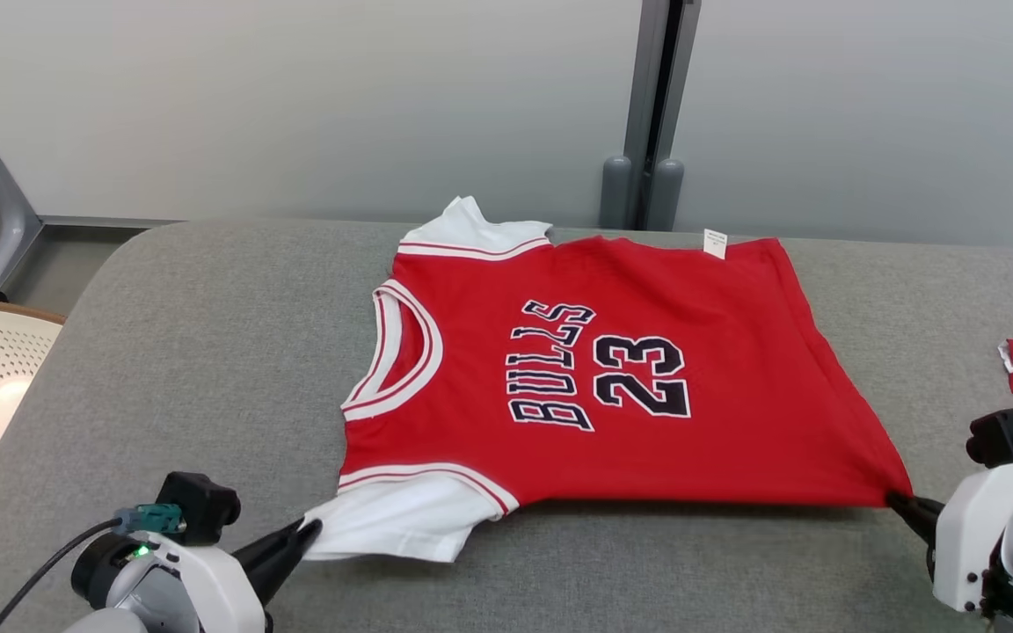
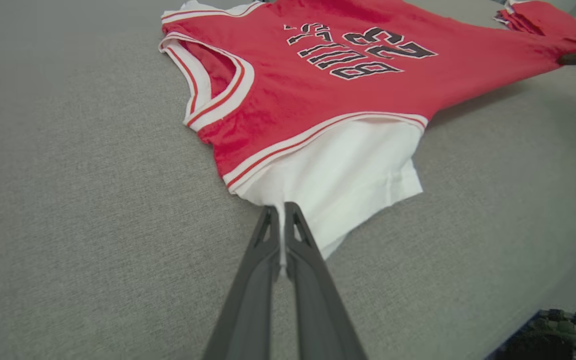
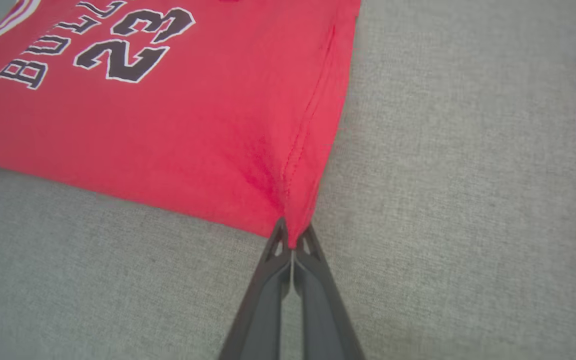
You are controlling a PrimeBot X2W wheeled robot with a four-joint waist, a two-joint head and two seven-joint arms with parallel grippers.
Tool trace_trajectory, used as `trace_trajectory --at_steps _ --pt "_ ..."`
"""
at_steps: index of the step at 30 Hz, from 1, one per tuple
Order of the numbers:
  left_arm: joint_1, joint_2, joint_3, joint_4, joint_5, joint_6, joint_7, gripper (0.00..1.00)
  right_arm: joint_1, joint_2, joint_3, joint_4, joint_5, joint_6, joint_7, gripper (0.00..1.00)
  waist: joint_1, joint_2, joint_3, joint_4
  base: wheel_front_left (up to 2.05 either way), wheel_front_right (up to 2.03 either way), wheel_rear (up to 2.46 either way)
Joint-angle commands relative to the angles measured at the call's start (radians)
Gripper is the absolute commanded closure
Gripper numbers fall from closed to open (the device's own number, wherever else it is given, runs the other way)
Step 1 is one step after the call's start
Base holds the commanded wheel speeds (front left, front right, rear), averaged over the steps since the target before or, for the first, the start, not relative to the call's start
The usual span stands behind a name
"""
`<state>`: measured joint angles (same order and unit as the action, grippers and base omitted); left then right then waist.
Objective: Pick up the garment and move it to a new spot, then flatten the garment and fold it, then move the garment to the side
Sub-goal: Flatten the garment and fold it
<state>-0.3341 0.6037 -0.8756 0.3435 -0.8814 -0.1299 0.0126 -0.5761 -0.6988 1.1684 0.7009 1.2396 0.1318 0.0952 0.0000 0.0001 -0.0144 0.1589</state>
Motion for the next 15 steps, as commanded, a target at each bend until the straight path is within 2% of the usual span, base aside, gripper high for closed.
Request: trace_trajectory --at_steps 1,6,15 --pt "0.011 0.036 -0.013 -0.029 -0.027 -0.001 0.022 1.00 0.021 -0.024 0.006 -0.012 0.025 -0.002 0.029 1.00 0.0000 -0.0001 -0.005 -0.006 0.00 0.00 0.00" --pt "0.022 0.129 -0.070 -0.163 -0.136 -0.001 0.115 1.00 0.049 -0.066 0.001 -0.064 0.135 -0.002 0.148 1.00 0.0000 -0.0001 -0.012 -0.020 0.00 0.00 0.00" --pt "0.034 0.251 -0.136 -0.333 -0.290 -0.001 0.273 1.00 0.077 -0.141 0.012 -0.155 0.226 -0.002 0.303 1.00 0.0000 -0.0001 -0.023 -0.039 0.00 0.00 0.00"
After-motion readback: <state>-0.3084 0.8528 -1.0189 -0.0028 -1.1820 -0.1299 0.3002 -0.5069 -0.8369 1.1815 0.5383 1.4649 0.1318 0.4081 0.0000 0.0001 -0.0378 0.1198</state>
